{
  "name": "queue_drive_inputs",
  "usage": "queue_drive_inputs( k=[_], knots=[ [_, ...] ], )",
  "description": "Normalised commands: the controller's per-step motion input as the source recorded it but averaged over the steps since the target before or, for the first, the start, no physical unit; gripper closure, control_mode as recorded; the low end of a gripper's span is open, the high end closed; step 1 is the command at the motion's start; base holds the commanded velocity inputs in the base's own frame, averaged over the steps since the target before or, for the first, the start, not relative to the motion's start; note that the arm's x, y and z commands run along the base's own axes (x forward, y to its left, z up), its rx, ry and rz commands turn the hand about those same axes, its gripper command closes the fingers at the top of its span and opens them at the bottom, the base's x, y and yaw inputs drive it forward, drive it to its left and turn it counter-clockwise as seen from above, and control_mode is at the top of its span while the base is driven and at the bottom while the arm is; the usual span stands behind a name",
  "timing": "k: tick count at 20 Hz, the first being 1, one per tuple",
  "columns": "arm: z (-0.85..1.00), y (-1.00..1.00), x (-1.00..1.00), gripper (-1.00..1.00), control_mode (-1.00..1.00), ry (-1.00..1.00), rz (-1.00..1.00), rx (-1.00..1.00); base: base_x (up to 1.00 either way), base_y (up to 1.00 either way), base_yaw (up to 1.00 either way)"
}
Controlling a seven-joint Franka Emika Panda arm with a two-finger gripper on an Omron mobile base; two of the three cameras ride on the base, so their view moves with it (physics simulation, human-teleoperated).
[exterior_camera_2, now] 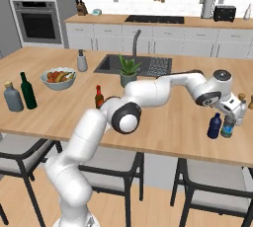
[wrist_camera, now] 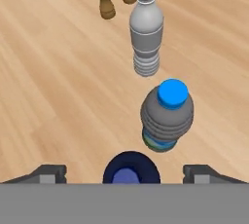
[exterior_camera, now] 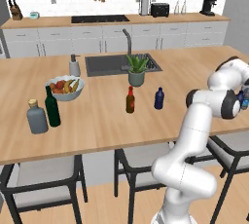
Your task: Move the plastic bottles in the middle to the plastics group, and the glass bottles in the middle to the glass group.
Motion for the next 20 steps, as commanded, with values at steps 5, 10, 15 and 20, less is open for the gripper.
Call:
queue_drive_inputs(
  k=[5,10,15,20],
  knots=[
    [0.19,0.77,-0.42,-1.0,-1.0,-0.06,0.0,-0.22,0.0,0.0,0.0],
    [0.03,0.99,-0.36,-1.0,-1.0,0.0,0.0,-0.25,0.0,0.0,0.0],
    [0.01,1.0,-0.28,-1.0,-1.0,0.0,0.0,-0.18,0.0,0.0,0.0],
    [0.01,1.0,-0.02,-1.0,-1.0,0.0,0.0,-0.06,0.0,0.0,0.0]
  ],
)
